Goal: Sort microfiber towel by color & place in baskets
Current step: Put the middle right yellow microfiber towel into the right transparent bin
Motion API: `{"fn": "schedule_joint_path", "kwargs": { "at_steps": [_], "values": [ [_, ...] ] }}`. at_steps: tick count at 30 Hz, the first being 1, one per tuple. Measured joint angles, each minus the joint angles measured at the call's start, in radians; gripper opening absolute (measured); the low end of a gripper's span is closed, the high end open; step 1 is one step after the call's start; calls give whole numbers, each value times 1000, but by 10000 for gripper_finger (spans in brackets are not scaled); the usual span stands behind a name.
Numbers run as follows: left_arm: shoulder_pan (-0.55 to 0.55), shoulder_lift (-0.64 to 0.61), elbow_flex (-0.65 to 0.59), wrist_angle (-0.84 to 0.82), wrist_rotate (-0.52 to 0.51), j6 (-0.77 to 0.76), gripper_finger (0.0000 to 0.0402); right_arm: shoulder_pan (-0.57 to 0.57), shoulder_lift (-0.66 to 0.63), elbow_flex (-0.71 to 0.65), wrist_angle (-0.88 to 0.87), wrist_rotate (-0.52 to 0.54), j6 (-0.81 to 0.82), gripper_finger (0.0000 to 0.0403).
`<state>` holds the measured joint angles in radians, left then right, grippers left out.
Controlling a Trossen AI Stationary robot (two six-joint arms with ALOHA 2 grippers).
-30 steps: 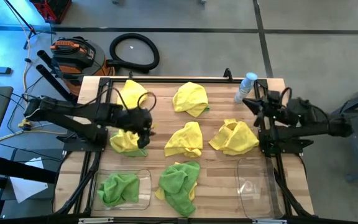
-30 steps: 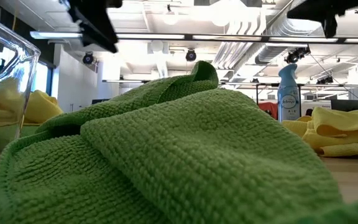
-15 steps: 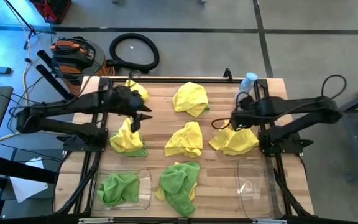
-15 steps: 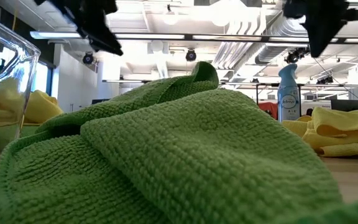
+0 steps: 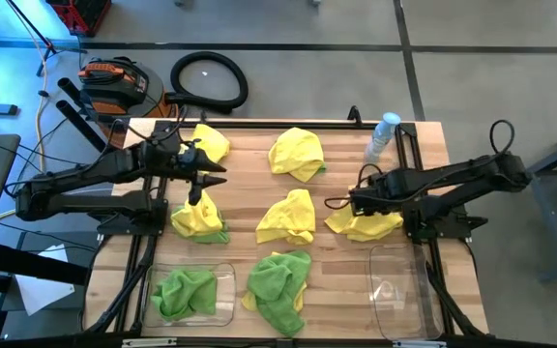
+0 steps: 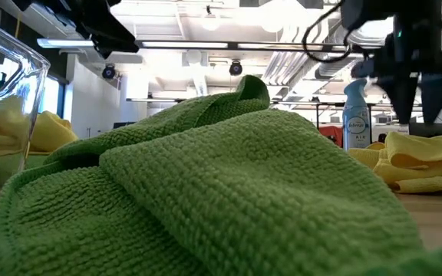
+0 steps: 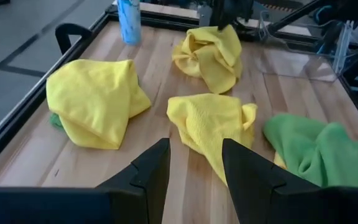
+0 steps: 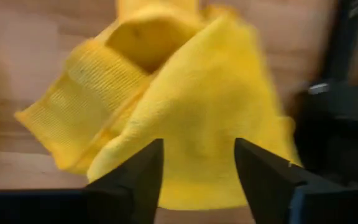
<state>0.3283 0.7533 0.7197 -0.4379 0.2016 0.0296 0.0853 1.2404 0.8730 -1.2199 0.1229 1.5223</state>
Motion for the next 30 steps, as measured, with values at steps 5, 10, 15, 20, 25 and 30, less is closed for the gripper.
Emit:
{"fn": "schedule_joint_path", "kwargs": {
  "at_steps": [5,10,15,20,25,30],
  "values": [
    [0,-8,0,-2,2,-2,133,-9,0,-126,210,-2,18,242],
    [0,-8,0,-1,3,-2,133,-40,0,-226,330,-3,-1,246],
    [-1,-8,0,-1,3,-2,133,-48,0,-263,384,-3,5,175],
    [-1,-8,0,-1,3,-18,133,-45,0,-256,373,-3,-7,22],
    [-1,-8,0,-1,2,-42,133,-45,-10,-187,317,-8,-58,16],
    [-1,-8,0,0,-3,1,133,-37,-25,4,122,33,-165,8]
  ]
}}
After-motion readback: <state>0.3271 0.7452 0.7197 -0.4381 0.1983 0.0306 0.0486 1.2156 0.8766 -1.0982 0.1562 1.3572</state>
